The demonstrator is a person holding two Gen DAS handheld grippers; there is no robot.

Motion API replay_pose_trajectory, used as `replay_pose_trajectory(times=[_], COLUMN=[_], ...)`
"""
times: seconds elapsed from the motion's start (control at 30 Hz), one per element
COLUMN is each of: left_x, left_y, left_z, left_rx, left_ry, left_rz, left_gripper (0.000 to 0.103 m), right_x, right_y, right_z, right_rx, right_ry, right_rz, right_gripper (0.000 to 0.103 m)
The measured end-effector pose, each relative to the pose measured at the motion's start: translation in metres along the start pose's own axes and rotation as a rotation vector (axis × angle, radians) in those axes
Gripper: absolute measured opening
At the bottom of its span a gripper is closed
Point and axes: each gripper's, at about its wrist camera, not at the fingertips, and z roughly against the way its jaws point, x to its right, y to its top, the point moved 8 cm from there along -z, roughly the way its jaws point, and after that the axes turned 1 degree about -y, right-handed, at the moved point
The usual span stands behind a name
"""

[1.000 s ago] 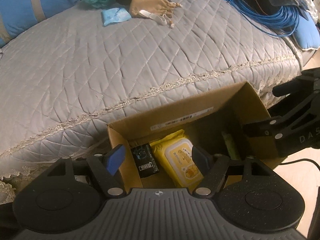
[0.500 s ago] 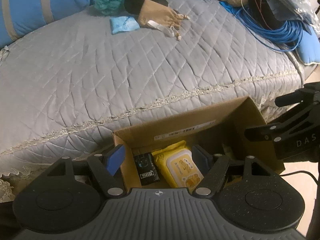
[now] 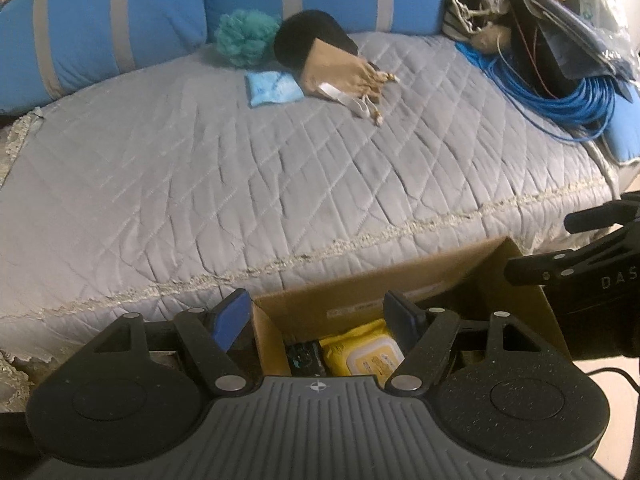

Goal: Organize soft objects
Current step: 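Open both grippers and withdraw them from the box toward the bed, then move both open grippers toward the blue wipes packet and tan pouch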

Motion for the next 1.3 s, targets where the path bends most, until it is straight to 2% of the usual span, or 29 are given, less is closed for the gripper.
replay_pose_trajectory(times=[0.47,0.87,1.03,1.3], left_x=[-0.009,-0.021,-0.024,-0.038], left_y=[0.021,0.038,0.048,0.061], left_z=[0.023,0.023,0.023,0.013], left_rx=[0.159,0.194,0.232,0.232], left_ry=[0.033,0.056,0.051,0.079], left_rz=[0.030,0.034,0.018,0.009], left_gripper=[0.073,0.073,0.073,0.073], right_x=[0.006,0.015,0.023,0.029], right_y=[0.021,0.041,0.054,0.075], right_z=[0.019,0.015,0.009,0.001], right_rx=[0.157,0.212,0.234,0.275], right_ry=[-0.012,-0.077,-0.113,-0.113], right_rz=[-0.022,0.003,0.019,0.027], right_gripper=[0.103,0.103,0.103,0.103])
